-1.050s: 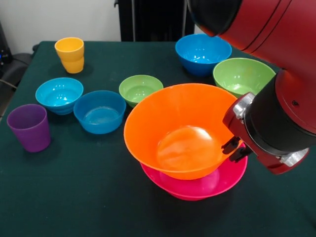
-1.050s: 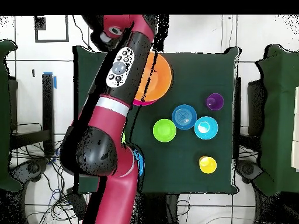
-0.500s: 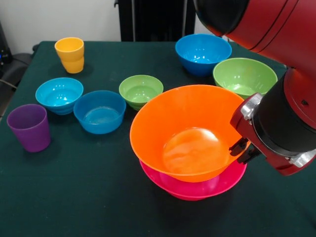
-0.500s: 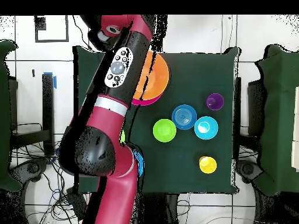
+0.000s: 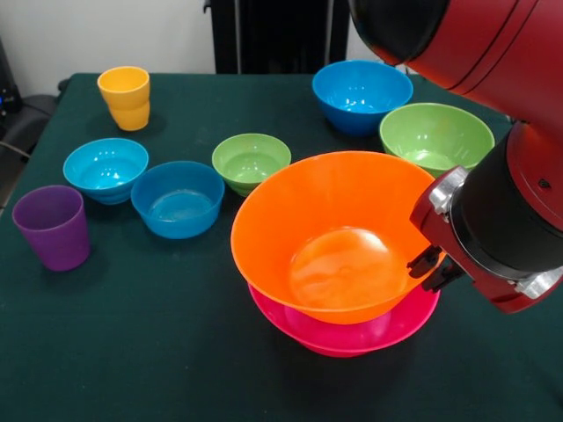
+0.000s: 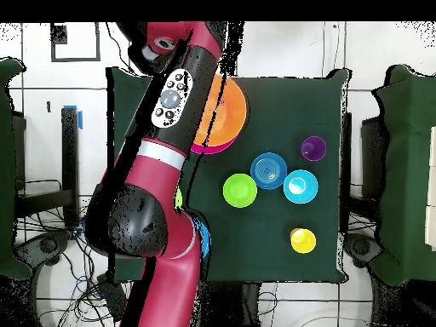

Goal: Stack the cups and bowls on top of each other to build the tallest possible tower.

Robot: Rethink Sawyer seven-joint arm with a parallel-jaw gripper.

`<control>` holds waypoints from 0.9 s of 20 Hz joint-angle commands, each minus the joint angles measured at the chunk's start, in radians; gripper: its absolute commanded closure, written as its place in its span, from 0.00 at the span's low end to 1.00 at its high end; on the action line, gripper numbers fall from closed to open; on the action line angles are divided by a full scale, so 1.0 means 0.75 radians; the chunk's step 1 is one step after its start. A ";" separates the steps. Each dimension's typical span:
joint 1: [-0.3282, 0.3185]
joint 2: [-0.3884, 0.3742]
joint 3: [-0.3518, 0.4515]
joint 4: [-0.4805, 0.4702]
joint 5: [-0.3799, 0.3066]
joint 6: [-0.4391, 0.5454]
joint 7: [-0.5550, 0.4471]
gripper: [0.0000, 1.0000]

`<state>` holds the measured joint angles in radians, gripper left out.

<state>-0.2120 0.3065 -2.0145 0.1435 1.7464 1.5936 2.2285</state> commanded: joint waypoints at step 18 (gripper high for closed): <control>0.020 -0.013 -0.044 -0.061 -0.012 -0.086 0.071 1.00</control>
<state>-0.2120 0.3072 -2.0167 0.1435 1.7464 1.5936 2.2285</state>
